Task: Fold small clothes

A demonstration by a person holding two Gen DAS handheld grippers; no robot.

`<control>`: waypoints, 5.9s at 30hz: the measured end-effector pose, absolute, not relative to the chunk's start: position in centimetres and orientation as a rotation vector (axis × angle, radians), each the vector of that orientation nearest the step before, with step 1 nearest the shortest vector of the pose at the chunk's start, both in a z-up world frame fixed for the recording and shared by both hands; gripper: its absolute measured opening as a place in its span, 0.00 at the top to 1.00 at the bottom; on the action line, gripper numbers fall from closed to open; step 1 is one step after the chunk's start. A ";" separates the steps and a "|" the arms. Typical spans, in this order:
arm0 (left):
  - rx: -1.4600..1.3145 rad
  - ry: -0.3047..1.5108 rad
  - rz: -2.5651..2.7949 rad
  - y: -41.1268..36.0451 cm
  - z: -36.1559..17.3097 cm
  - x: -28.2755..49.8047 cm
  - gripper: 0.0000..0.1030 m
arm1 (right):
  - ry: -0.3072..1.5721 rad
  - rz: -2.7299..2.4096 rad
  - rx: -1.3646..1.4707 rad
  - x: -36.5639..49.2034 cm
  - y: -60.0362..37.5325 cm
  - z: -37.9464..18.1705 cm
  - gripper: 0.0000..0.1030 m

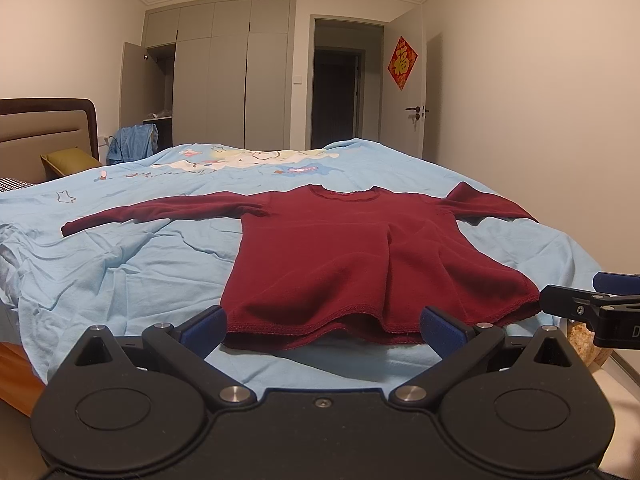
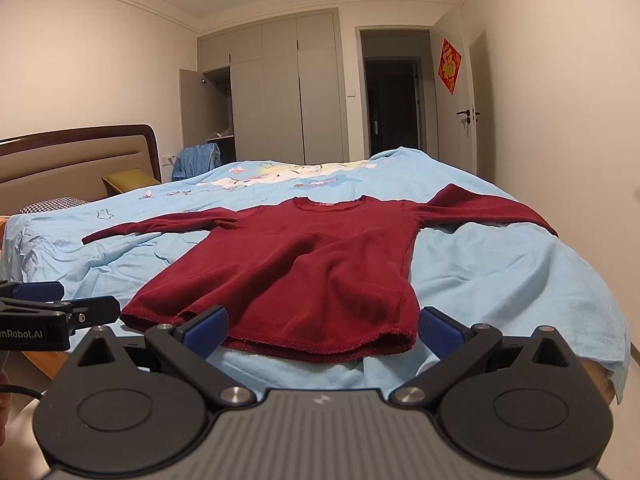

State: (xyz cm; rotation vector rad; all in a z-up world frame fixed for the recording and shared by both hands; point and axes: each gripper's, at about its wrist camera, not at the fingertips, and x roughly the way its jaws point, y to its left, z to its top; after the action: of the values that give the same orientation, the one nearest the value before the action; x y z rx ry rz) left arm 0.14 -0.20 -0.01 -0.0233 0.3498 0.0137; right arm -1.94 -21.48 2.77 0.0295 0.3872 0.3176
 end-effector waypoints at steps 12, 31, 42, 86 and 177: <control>-0.023 0.351 0.014 -0.2 0.0 0.2 0.01 | 0.390 0.318 0.030 -1.9 -21.5 2.7 0.00; -0.022 0.352 0.014 -0.3 0.0 0.2 0.01 | 0.395 0.318 0.031 -1.7 -21.5 3.0 0.00; -0.022 0.352 0.014 -0.3 0.0 0.2 0.01 | 0.397 0.318 0.031 -1.7 -21.4 2.9 0.00; 0.011 0.482 0.017 -0.1 0.3 7.7 0.01 | 0.505 0.252 0.066 4.0 -25.0 2.5 0.00; -0.153 0.504 0.050 1.6 -4.5 33.9 0.01 | 0.319 -0.356 0.470 46.6 -44.3 3.6 0.94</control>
State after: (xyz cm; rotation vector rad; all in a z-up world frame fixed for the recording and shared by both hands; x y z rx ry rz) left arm 33.93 1.63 -4.50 -0.1531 0.5037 0.0497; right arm 46.60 -44.34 3.64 0.4696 0.3194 -0.3564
